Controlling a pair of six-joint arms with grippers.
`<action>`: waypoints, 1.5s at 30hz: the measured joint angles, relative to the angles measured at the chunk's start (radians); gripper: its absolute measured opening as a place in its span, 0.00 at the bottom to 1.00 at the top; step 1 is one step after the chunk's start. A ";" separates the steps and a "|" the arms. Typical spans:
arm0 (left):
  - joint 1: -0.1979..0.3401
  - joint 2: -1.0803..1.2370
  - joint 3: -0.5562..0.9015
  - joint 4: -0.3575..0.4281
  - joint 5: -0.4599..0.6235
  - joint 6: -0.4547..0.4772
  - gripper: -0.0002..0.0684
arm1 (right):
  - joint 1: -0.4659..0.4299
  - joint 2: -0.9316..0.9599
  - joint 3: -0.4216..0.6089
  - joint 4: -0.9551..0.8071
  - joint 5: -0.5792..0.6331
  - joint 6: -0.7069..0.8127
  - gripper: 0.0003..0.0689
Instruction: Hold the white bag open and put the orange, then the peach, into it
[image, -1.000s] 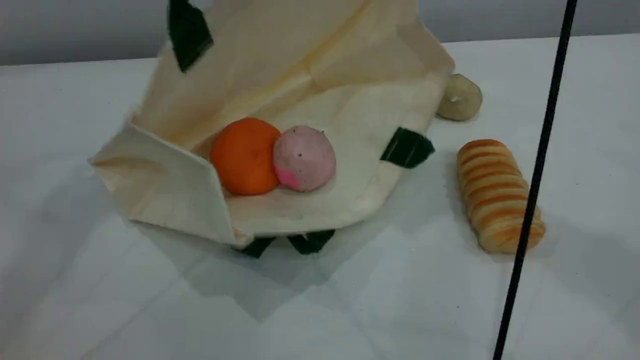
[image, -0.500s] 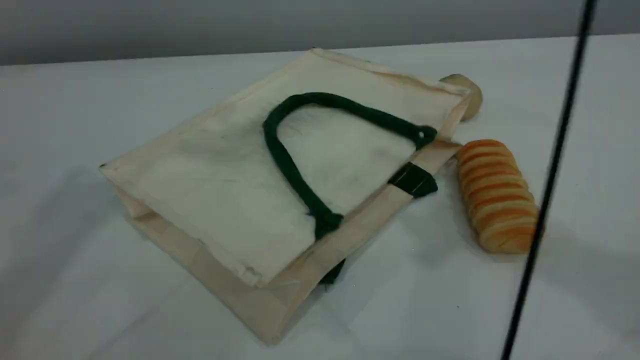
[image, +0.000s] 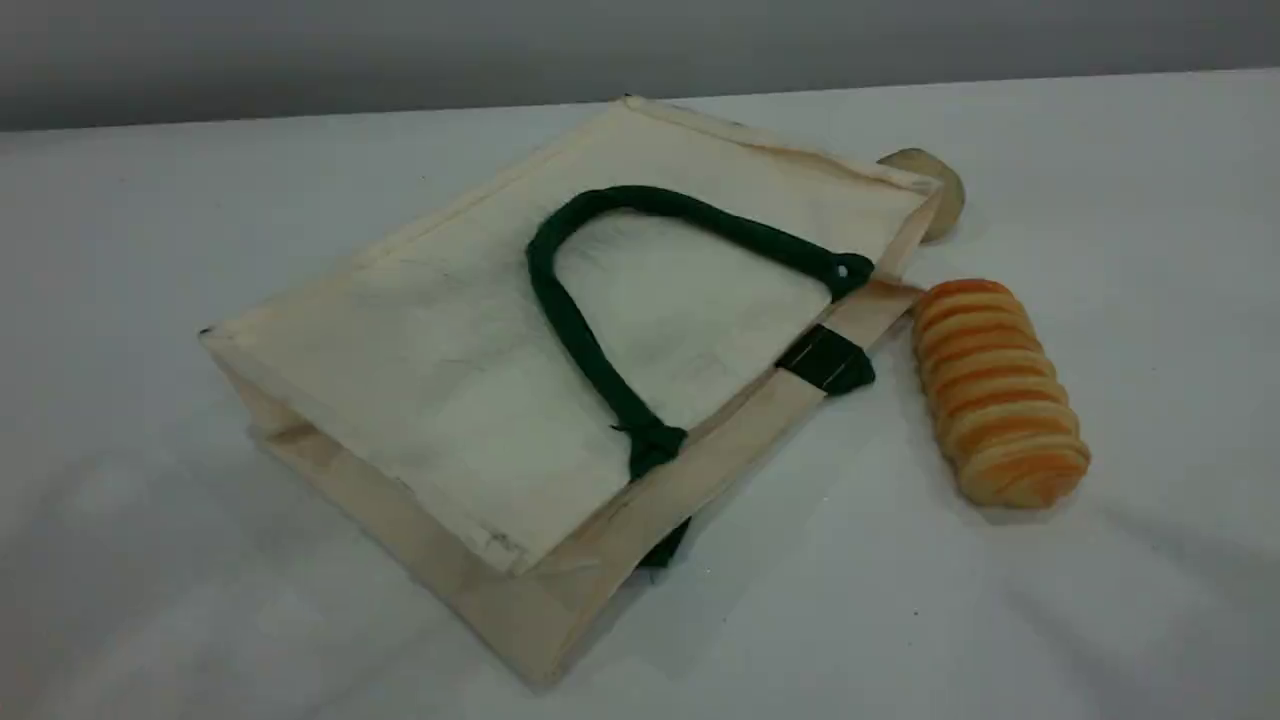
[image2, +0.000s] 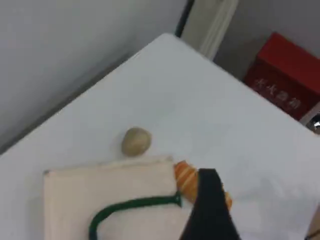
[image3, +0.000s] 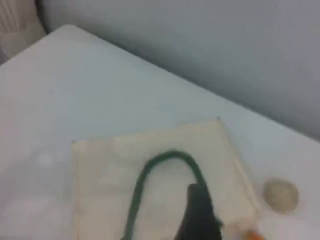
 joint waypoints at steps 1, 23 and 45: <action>-0.017 -0.020 0.000 0.008 0.000 -0.006 0.68 | 0.000 -0.026 0.000 -0.024 0.029 0.027 0.73; -0.218 -0.405 0.409 0.241 -0.004 -0.206 0.68 | 0.000 -0.641 0.255 -0.165 0.260 0.313 0.73; -0.218 -1.183 1.201 0.567 -0.141 -0.440 0.68 | 0.000 -0.885 0.737 -0.243 0.101 0.312 0.73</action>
